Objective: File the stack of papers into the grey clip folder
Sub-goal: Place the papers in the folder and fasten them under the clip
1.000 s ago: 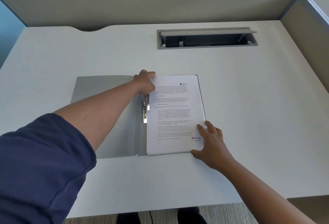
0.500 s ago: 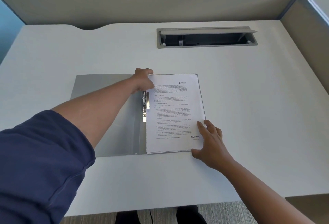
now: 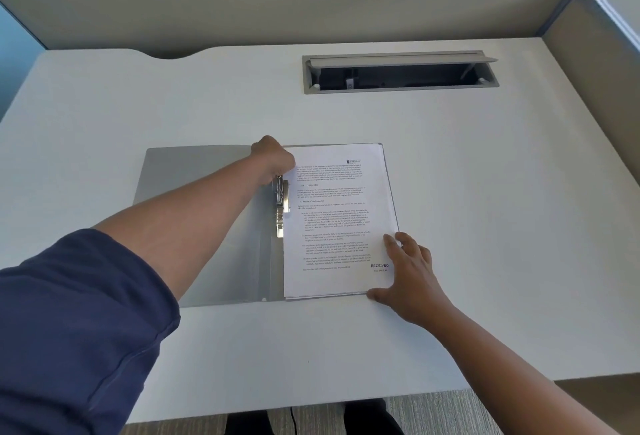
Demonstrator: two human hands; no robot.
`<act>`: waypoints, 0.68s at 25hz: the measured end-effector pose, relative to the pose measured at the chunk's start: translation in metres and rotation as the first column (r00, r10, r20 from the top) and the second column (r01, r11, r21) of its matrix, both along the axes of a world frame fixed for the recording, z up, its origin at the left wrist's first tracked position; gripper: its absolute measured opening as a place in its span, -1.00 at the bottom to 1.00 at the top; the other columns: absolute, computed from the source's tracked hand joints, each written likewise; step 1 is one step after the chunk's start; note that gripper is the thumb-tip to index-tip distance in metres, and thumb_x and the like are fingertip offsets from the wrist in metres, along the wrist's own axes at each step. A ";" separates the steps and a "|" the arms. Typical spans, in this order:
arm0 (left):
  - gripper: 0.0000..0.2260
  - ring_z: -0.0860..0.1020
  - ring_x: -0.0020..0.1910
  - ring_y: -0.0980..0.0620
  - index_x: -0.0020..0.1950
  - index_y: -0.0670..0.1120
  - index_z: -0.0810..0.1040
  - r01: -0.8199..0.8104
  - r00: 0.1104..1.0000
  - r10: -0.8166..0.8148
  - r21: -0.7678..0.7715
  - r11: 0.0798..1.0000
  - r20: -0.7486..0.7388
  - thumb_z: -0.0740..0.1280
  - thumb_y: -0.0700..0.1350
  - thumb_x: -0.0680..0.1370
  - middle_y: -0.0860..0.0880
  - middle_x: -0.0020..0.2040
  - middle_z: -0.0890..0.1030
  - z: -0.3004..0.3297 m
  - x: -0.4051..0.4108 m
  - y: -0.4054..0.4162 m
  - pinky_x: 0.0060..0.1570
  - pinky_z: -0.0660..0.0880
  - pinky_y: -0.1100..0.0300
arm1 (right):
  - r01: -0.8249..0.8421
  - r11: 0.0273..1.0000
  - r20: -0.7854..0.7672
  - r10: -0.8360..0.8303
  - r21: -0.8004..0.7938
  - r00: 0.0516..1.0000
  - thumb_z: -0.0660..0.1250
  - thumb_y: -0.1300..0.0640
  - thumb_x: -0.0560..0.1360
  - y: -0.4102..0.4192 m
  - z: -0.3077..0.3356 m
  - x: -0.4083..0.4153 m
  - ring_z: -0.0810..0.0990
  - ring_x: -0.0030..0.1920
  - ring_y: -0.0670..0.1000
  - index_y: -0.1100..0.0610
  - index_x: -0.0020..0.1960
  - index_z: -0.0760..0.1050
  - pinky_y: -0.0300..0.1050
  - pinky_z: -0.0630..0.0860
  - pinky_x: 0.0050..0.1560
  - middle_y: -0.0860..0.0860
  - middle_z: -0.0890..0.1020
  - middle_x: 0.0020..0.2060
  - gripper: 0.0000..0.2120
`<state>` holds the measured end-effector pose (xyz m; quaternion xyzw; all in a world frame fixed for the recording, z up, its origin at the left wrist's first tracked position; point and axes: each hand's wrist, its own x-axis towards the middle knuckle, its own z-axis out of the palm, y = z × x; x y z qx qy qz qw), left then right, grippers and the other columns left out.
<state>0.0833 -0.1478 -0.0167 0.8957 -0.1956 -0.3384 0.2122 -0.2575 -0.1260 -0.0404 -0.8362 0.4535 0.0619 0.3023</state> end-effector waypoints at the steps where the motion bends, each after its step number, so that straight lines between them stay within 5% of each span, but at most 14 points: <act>1: -0.49 0.43 0.24 -0.16 0.37 -0.18 0.36 0.091 0.985 -0.100 0.071 0.993 0.144 0.46 -0.12 0.49 -0.17 0.34 0.39 0.001 -0.005 0.000 -0.20 0.40 0.16 | 0.001 1.000 0.002 -0.001 0.002 1.000 0.59 -0.11 0.35 0.000 0.000 0.000 0.02 0.53 0.10 0.05 0.64 0.00 0.02 0.25 0.46 -0.01 0.05 0.61 0.08; 4: -0.11 0.22 0.50 -0.22 0.60 0.00 0.14 0.472 0.795 -0.501 0.169 0.865 0.342 0.54 0.09 0.39 -0.12 0.56 0.20 0.005 -0.030 -0.005 0.25 0.38 -0.07 | 0.009 1.000 0.016 -0.009 0.001 1.000 0.58 -0.09 0.36 0.002 0.001 0.000 0.03 0.53 0.10 0.05 0.64 0.00 0.01 0.25 0.46 -0.01 0.05 0.61 0.07; 8: -0.10 -0.01 0.64 -0.13 0.64 0.12 0.16 0.841 0.414 -0.856 0.231 0.490 0.309 0.51 0.23 0.40 -0.06 0.68 0.05 0.006 -0.075 -0.021 0.53 0.04 -0.15 | 0.067 0.997 0.050 -0.065 -0.024 0.997 0.57 -0.06 0.39 0.011 -0.001 -0.002 0.10 0.50 0.12 0.06 0.64 -0.02 0.02 0.30 0.43 0.01 0.12 0.57 0.05; 14: -0.36 0.05 0.64 -0.07 0.55 0.13 0.37 0.941 -0.008 -0.923 0.315 0.123 0.385 0.30 0.35 0.52 -0.01 0.65 0.18 0.003 -0.121 -0.044 0.54 0.02 -0.09 | 0.178 0.984 0.100 -0.175 -0.016 0.979 0.56 -0.08 0.40 0.019 -0.007 -0.012 0.26 0.34 0.12 0.09 0.58 0.14 -0.10 0.32 0.27 0.02 0.31 0.42 -0.08; 17: -0.35 0.20 0.59 0.00 0.47 0.10 0.49 0.950 -0.104 -0.913 0.312 0.026 0.394 0.33 0.40 0.47 0.01 0.60 0.31 0.002 -0.124 -0.043 0.50 0.09 0.00 | 0.204 0.979 0.119 -0.204 0.017 0.972 0.57 -0.12 0.38 0.019 -0.009 -0.018 0.29 0.30 0.09 0.08 0.55 0.22 -0.14 0.30 0.21 0.00 0.32 0.37 -0.11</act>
